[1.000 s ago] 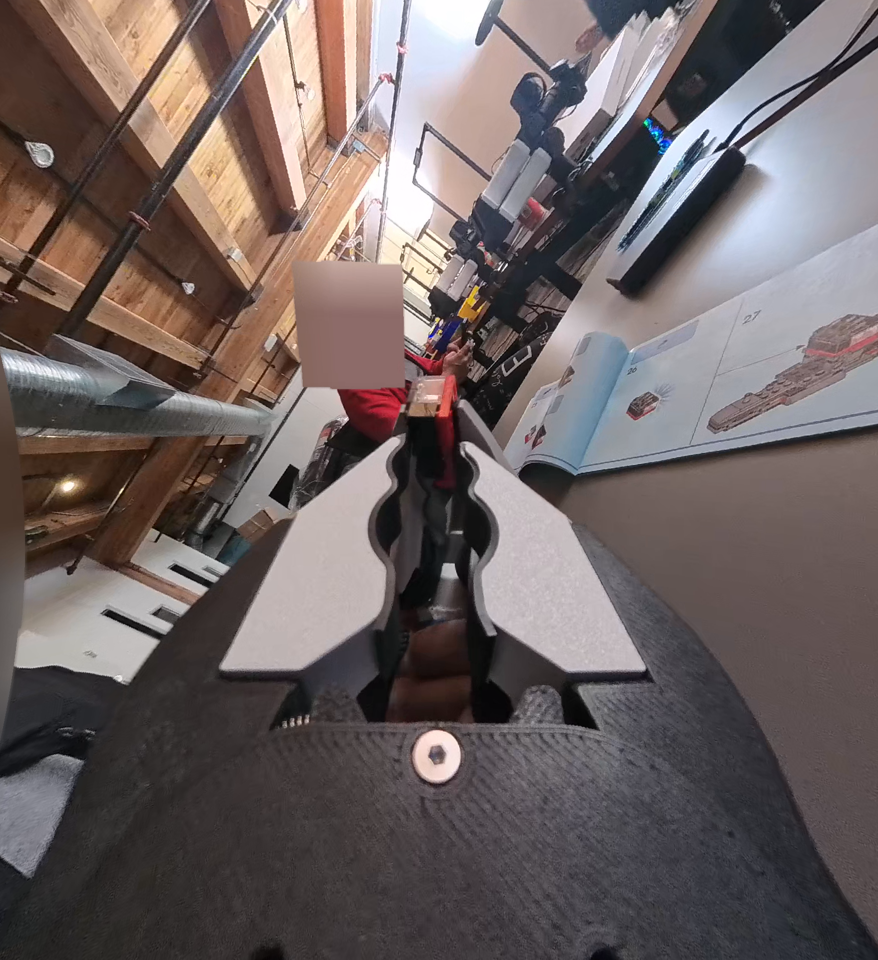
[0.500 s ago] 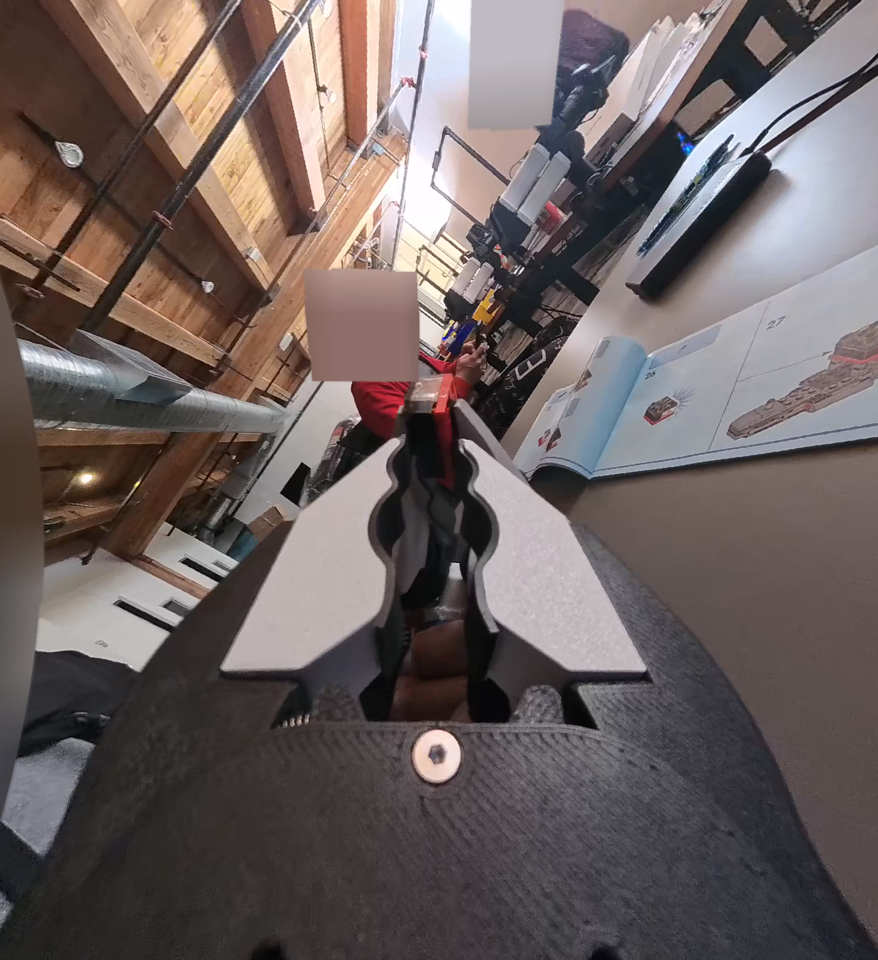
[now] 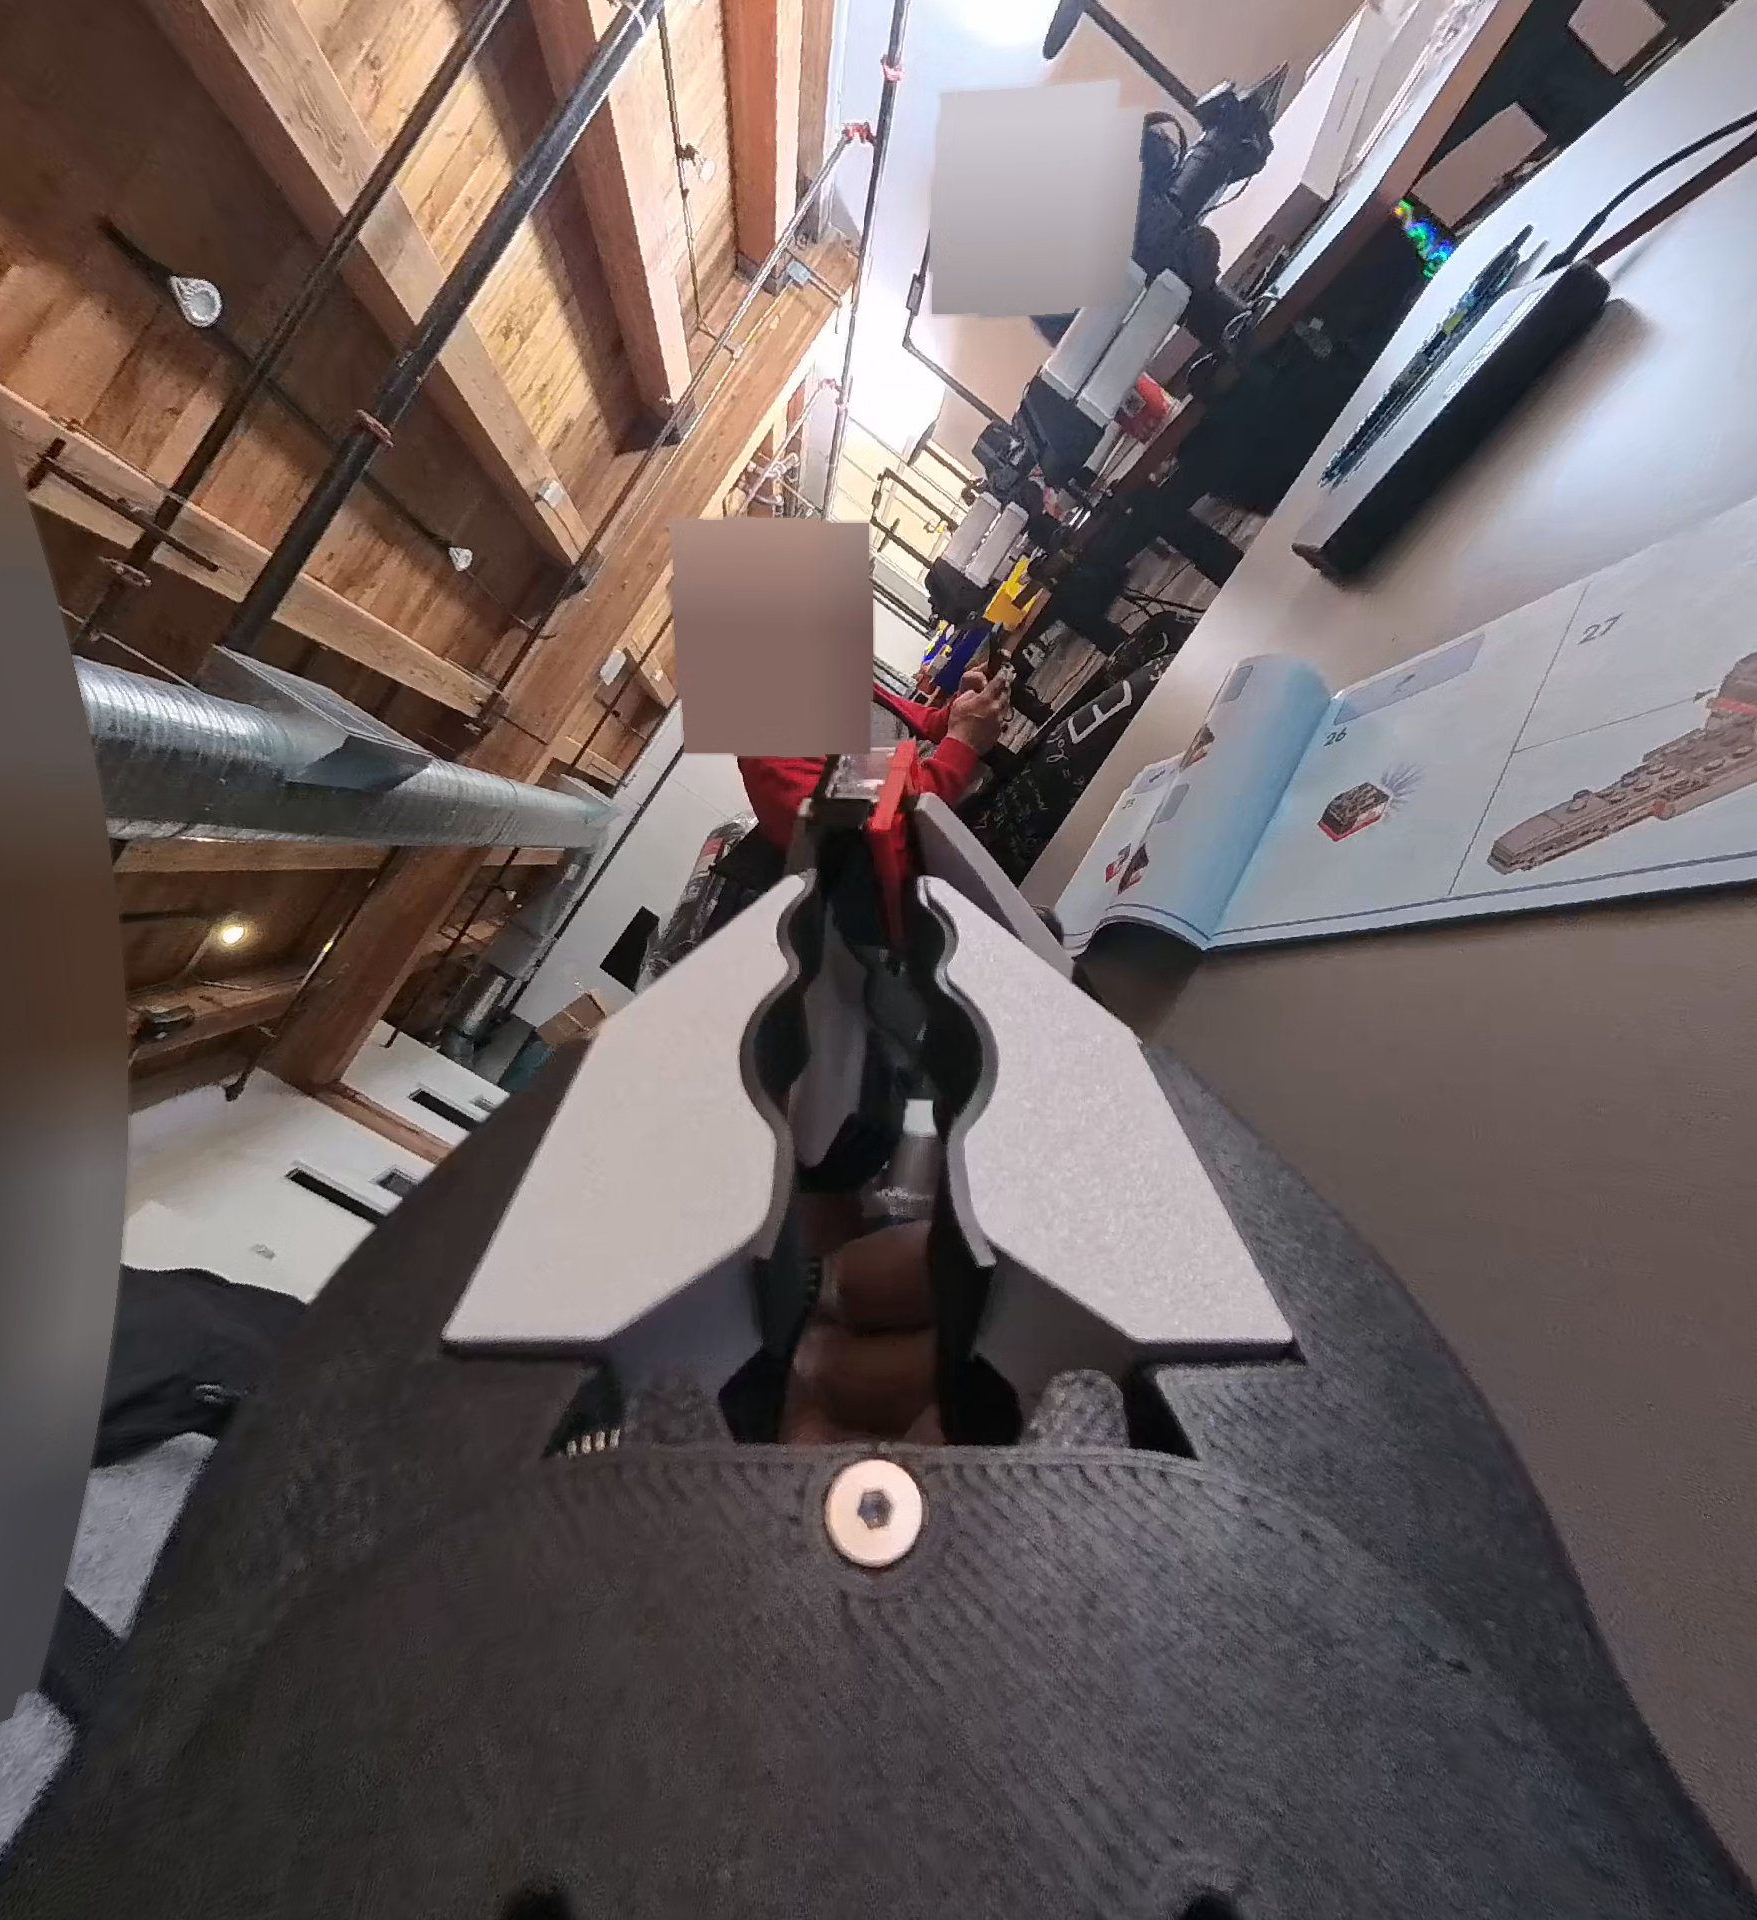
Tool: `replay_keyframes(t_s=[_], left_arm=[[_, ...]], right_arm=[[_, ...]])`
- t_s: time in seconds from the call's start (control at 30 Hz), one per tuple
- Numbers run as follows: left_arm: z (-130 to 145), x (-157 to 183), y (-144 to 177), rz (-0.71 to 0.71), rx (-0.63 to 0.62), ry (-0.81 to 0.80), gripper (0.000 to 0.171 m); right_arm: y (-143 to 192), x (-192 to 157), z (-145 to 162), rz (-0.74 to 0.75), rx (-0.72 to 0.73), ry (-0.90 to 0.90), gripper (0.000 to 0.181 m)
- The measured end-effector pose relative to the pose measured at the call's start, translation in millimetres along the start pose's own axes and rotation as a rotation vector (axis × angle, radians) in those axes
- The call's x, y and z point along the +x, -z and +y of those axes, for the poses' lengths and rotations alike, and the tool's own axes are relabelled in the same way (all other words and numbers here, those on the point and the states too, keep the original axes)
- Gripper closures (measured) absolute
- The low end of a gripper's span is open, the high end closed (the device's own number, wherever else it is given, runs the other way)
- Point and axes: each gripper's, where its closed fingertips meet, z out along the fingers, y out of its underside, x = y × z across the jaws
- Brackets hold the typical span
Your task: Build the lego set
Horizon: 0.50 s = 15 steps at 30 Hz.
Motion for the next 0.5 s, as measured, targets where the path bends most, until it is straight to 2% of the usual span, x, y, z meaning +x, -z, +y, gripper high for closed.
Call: replay_keyframes(t_s=[0.03, 0.2, 0.5], left_arm=[[0.2, -1.5, 0.3, -0.018, -0.008, -0.018, 0.152], [1.5, -4.5, 0.3, -0.076, -0.045, -0.090, 0.151], [2.7, -1.1, -0.5, -0.097, -0.098, -0.154, 0.144]], right_arm=[[0.4, 1.2, 0.0, 0.002, 0.000, -0.001, 0.165], [2.1, 3.7, -0.6, -0.007, 0.004, -0.015, 0.165], [3.9, 3.5, -4.3, -0.046, 0.016, -0.055, 0.165]])
